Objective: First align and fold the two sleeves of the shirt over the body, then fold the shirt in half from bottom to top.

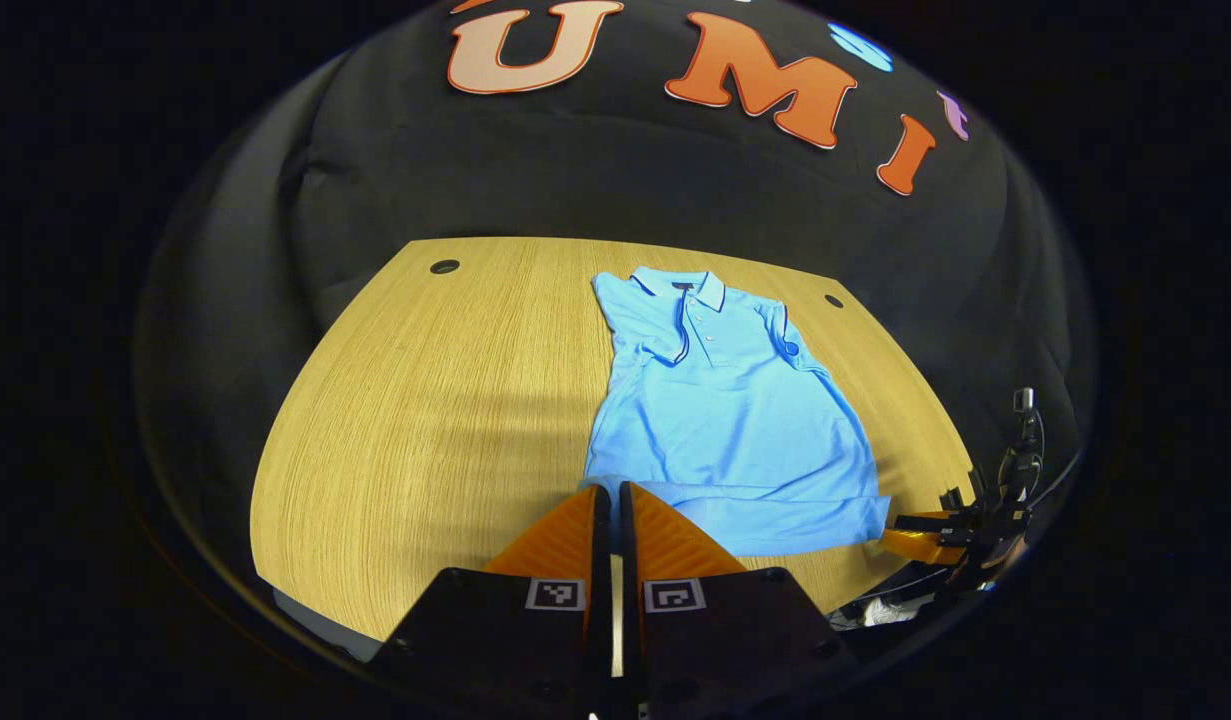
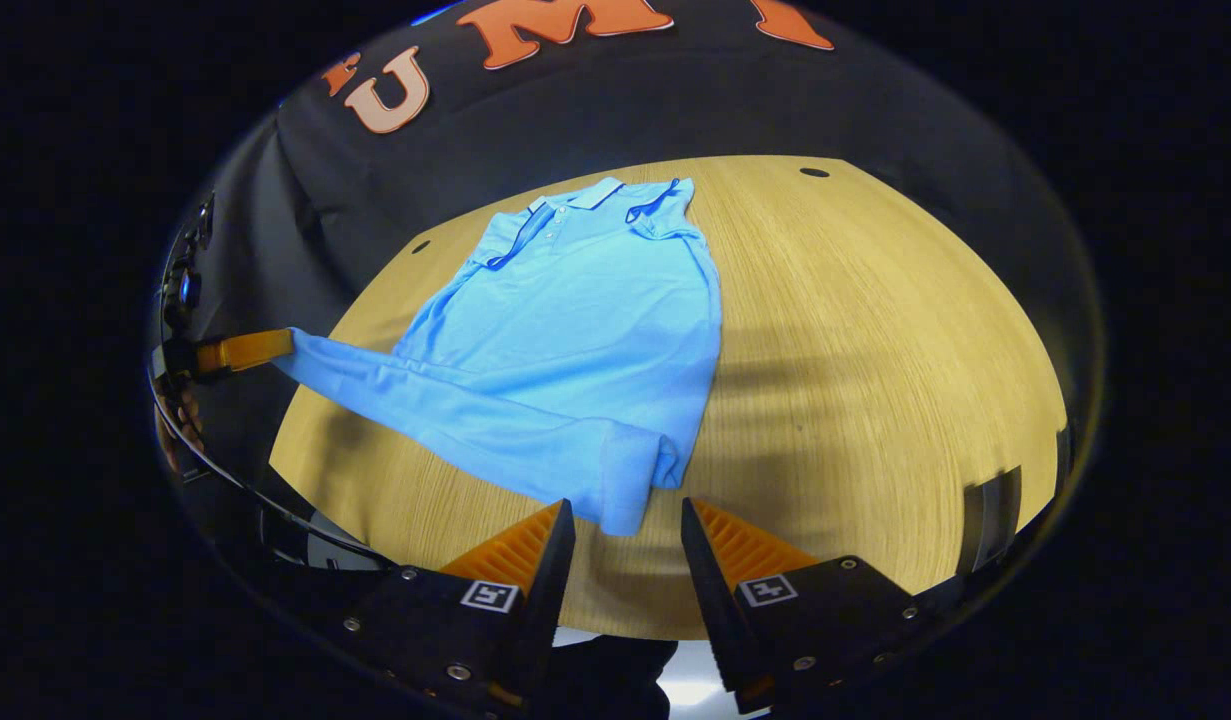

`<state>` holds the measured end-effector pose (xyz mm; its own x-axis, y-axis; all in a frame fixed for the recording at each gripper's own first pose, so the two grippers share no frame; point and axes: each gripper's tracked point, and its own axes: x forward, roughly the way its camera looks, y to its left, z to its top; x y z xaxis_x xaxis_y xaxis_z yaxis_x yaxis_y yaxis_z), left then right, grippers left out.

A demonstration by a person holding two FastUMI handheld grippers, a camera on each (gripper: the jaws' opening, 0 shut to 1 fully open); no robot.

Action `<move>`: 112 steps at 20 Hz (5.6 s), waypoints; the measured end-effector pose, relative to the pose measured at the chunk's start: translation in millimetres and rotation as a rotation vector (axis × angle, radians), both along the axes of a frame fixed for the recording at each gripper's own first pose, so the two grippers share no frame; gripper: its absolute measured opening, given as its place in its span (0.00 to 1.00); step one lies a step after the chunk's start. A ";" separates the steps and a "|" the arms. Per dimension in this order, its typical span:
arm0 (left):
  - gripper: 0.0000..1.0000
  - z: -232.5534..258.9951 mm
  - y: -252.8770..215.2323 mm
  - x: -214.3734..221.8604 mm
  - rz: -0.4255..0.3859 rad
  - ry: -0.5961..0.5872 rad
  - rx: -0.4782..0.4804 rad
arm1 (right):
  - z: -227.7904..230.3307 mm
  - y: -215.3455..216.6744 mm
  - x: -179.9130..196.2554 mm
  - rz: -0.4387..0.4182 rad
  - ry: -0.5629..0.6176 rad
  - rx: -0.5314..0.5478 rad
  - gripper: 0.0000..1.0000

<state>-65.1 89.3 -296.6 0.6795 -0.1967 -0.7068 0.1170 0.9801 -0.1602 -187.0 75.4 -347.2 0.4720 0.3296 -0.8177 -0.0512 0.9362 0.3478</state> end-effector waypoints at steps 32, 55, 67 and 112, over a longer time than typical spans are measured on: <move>0.08 89.4 -14.4 63.7 -0.033 -0.125 -0.098 | 137.8 -109.4 142.8 -0.409 -0.273 0.200 0.00; 0.07 47.1 12.0 68.3 -0.034 -0.086 -0.079 | -9.4 36.9 125.2 0.053 -0.173 -0.060 0.72; 0.08 45.0 19.2 71.5 -0.068 -0.053 -0.063 | -12.3 47.1 142.3 -0.056 -0.065 -0.029 0.56; 0.08 90.0 -38.1 260.5 -0.136 -0.057 -0.324 | 116.3 -61.6 317.0 -0.327 -0.213 0.034 0.01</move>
<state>195.4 51.2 -206.6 0.6681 -0.4956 -0.5550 0.2604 0.8544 -0.4496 130.0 13.9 -230.9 0.7146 0.1591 -0.6812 0.1736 0.9030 0.3930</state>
